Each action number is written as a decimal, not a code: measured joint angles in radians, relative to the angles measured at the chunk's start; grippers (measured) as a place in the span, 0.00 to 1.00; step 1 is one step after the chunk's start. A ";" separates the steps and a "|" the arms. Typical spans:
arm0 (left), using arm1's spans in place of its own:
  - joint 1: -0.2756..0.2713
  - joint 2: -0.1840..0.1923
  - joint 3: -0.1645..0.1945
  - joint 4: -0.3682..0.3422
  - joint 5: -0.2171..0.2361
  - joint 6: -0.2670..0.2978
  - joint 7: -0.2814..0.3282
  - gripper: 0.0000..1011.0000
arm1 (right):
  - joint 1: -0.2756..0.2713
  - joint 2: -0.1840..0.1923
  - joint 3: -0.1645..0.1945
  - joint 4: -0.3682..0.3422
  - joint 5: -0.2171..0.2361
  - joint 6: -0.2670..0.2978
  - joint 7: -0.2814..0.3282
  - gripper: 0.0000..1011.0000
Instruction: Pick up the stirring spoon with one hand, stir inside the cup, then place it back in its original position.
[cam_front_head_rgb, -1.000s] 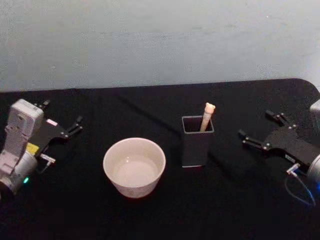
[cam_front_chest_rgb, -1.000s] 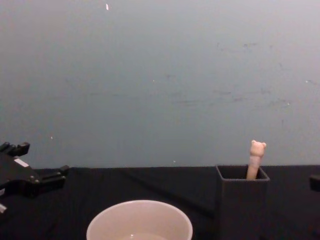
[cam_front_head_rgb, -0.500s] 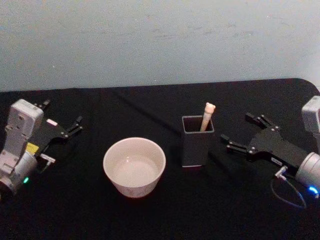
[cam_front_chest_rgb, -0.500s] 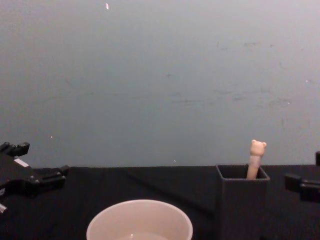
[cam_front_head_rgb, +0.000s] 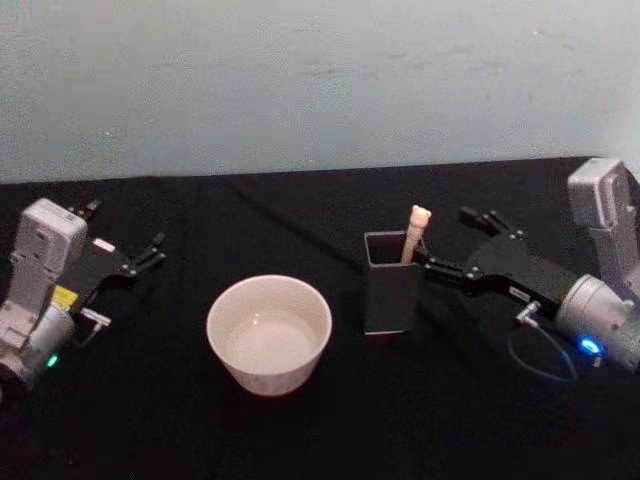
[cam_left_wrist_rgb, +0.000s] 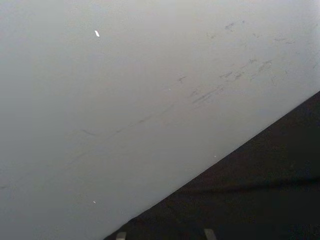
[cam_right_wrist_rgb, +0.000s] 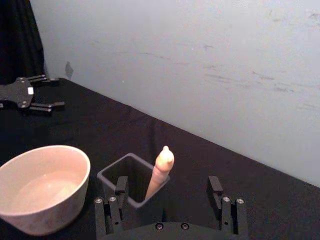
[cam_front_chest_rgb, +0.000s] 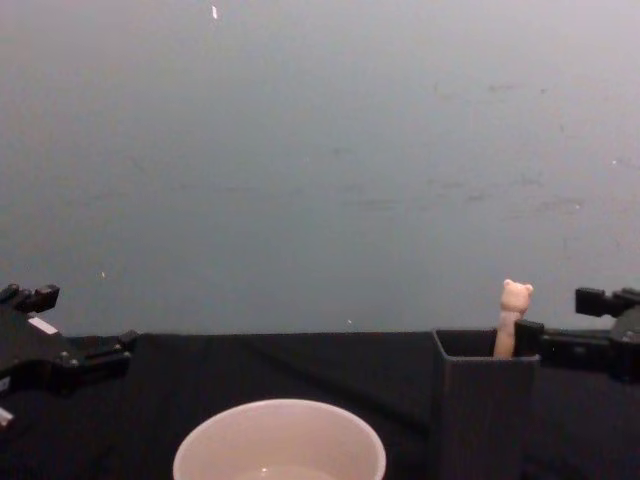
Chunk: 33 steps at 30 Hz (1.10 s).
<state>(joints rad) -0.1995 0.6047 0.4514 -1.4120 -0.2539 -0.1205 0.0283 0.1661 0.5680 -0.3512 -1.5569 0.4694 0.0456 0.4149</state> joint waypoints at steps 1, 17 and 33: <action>0.000 0.000 0.000 0.000 0.000 0.000 0.000 0.99 | 0.005 -0.004 0.000 0.004 -0.001 0.004 0.001 0.99; 0.000 0.000 0.000 0.000 0.000 0.000 0.000 0.99 | 0.100 -0.076 -0.013 0.093 -0.004 0.078 0.025 0.99; 0.000 0.000 0.000 0.000 0.000 0.000 0.000 0.99 | 0.121 -0.091 -0.023 0.112 -0.004 0.111 0.027 0.99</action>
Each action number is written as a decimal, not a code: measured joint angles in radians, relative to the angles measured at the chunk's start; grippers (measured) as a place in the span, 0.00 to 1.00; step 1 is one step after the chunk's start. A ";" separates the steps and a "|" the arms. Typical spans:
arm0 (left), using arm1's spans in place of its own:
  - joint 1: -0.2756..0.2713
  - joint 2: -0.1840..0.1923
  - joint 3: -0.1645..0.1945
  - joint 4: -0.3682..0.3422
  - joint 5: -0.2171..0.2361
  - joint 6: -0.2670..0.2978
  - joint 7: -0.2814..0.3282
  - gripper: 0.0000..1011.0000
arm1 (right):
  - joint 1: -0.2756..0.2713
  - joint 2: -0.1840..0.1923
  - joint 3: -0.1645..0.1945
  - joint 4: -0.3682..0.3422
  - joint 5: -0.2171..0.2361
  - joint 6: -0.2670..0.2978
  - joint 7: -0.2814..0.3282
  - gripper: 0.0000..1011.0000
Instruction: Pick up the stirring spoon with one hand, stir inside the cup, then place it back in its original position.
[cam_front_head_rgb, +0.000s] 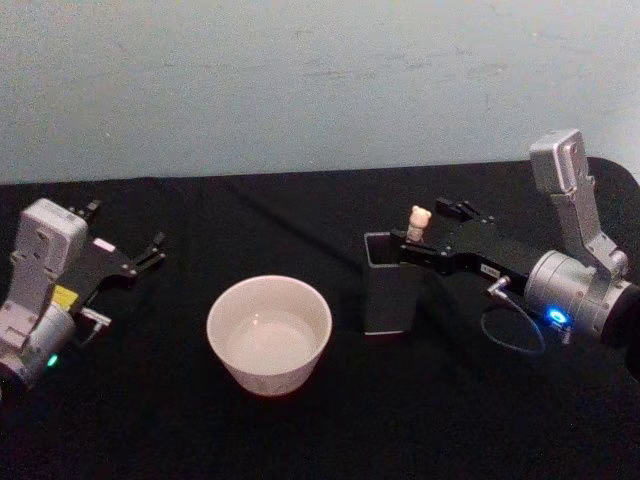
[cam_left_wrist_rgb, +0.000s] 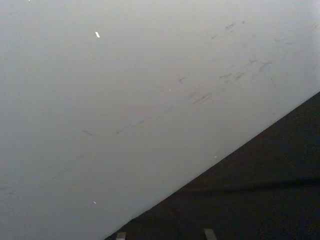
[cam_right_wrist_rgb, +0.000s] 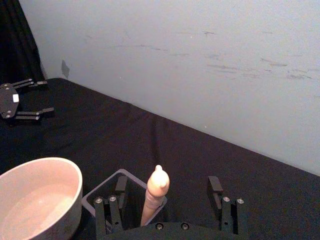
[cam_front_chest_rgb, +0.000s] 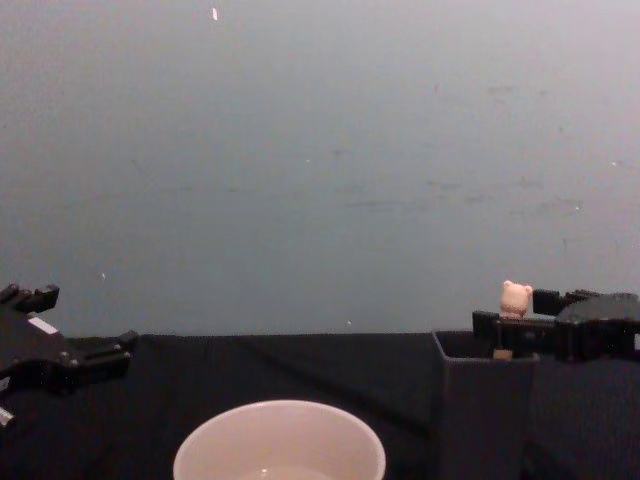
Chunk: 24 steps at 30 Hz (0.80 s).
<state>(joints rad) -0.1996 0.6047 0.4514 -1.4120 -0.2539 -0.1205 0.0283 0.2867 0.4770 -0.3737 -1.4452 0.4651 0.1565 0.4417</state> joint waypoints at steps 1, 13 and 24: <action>0.000 0.000 0.000 0.000 0.000 0.000 0.000 0.99 | 0.000 0.000 0.000 0.000 0.000 0.000 0.000 0.99; 0.000 0.000 0.000 0.000 0.000 0.000 0.000 0.99 | -0.001 0.001 0.000 -0.001 0.001 -0.001 -0.001 0.99; 0.000 0.000 0.000 0.000 0.000 0.000 0.000 0.99 | -0.002 0.001 0.001 -0.002 0.001 -0.002 -0.001 0.98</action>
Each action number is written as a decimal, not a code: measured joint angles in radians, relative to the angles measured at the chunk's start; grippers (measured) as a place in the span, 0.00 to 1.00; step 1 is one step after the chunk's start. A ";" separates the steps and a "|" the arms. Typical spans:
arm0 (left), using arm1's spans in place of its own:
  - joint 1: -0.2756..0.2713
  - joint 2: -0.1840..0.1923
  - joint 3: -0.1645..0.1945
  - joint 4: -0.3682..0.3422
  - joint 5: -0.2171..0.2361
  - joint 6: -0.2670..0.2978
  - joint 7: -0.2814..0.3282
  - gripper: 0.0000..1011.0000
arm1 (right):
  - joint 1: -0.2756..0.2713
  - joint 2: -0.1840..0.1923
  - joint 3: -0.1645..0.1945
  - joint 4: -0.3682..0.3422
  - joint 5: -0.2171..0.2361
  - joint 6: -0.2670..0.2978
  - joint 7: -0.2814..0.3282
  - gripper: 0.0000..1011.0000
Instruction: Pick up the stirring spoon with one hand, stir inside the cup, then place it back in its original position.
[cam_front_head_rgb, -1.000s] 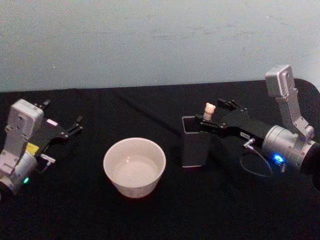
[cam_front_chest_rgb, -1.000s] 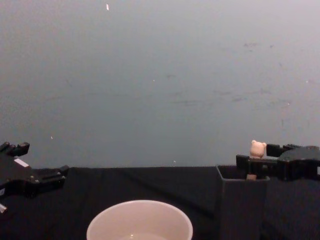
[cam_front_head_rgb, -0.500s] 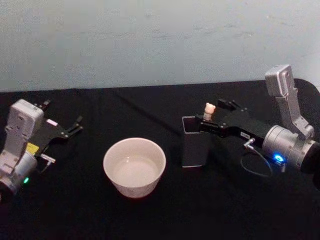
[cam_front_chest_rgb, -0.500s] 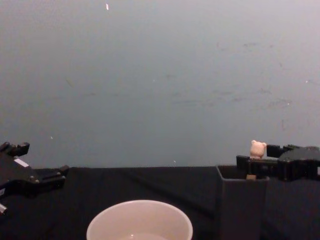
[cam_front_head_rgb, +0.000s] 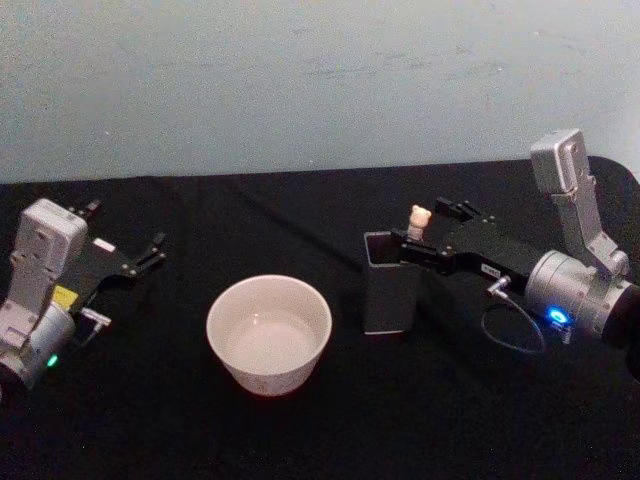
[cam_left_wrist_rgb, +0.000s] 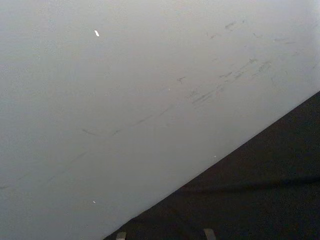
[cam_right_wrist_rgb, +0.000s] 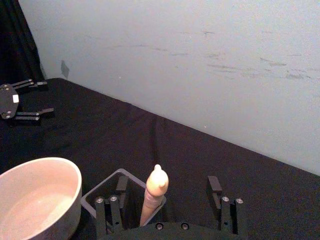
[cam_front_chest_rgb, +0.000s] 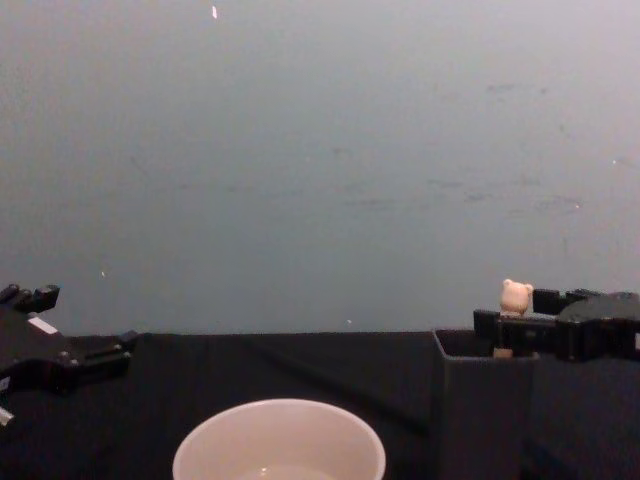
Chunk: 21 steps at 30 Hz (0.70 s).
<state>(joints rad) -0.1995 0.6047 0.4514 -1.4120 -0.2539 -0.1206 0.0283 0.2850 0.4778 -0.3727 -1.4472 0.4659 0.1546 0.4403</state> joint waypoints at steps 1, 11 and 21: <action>0.000 0.000 0.000 0.000 0.000 0.000 0.000 0.99 | 0.000 0.000 0.000 0.000 0.000 0.000 0.000 0.97; 0.000 0.000 0.000 0.000 0.000 0.000 0.000 0.99 | 0.000 0.000 0.000 0.000 0.000 0.000 -0.001 0.73; 0.000 0.000 0.000 0.000 0.000 0.000 0.000 0.99 | 0.000 0.000 0.000 0.000 0.000 -0.001 -0.001 0.42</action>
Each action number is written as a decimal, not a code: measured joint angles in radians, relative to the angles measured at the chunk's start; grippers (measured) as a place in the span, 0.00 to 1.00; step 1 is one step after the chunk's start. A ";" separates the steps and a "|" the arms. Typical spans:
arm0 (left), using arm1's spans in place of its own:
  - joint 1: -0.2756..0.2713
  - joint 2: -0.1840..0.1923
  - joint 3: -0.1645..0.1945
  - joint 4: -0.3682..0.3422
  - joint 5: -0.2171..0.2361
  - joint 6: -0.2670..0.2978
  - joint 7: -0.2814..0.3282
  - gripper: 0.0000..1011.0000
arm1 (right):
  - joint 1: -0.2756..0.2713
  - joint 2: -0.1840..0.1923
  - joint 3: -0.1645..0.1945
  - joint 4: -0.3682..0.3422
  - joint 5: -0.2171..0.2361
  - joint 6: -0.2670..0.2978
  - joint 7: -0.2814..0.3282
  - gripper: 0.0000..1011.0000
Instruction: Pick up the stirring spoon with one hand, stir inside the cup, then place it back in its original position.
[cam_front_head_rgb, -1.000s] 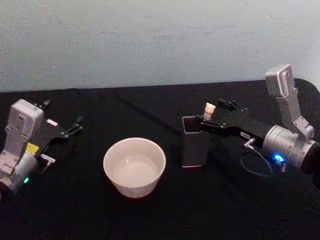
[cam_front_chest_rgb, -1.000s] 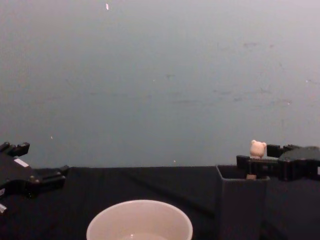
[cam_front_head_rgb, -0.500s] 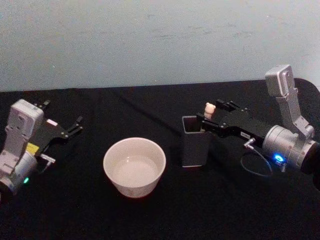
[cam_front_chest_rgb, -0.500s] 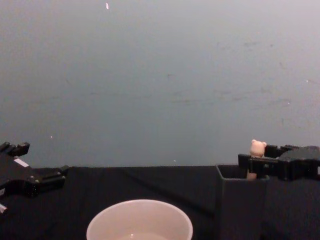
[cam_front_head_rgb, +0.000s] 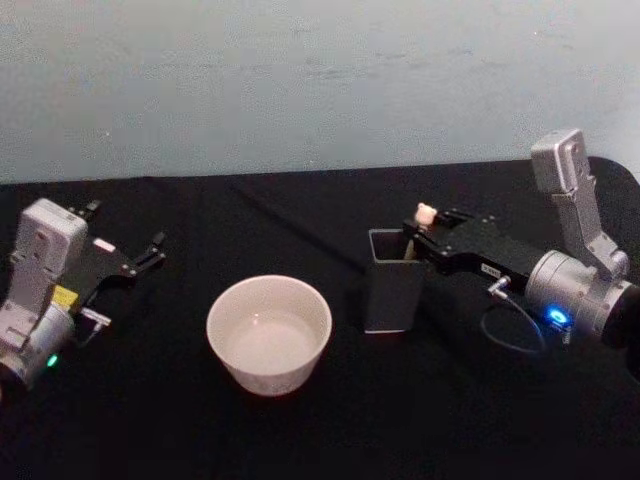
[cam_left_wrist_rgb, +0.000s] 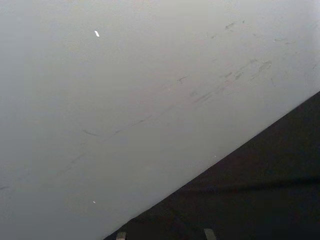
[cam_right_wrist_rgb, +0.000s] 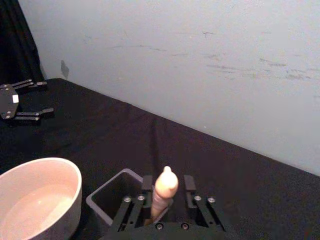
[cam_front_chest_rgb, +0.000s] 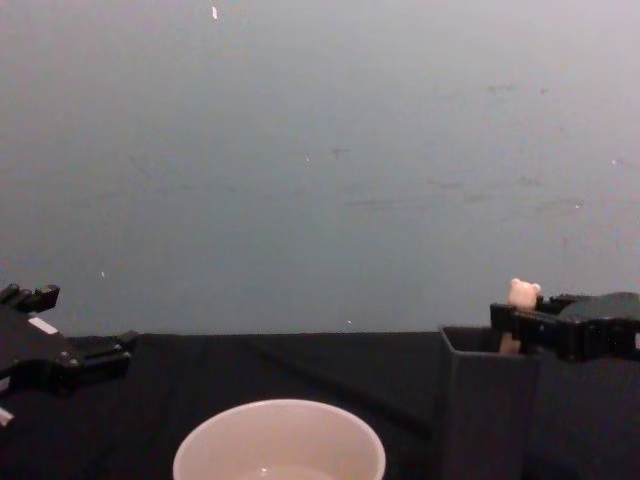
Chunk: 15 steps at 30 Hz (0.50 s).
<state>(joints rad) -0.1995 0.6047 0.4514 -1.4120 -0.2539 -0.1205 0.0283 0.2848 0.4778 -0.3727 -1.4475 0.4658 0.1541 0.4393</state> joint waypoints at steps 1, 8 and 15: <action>0.000 0.000 0.000 0.000 0.000 0.000 0.000 0.99 | 0.000 0.000 0.000 0.000 0.000 0.000 0.000 0.36; 0.000 0.000 0.000 0.000 0.000 0.000 0.000 0.99 | 0.000 0.000 0.000 0.000 0.001 0.000 0.000 0.22; 0.000 0.000 0.000 0.000 0.000 0.000 0.000 0.99 | 0.000 0.000 0.000 0.000 0.001 0.000 0.000 0.22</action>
<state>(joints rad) -0.1996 0.6047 0.4514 -1.4120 -0.2539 -0.1205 0.0283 0.2849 0.4778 -0.3727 -1.4475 0.4669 0.1541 0.4395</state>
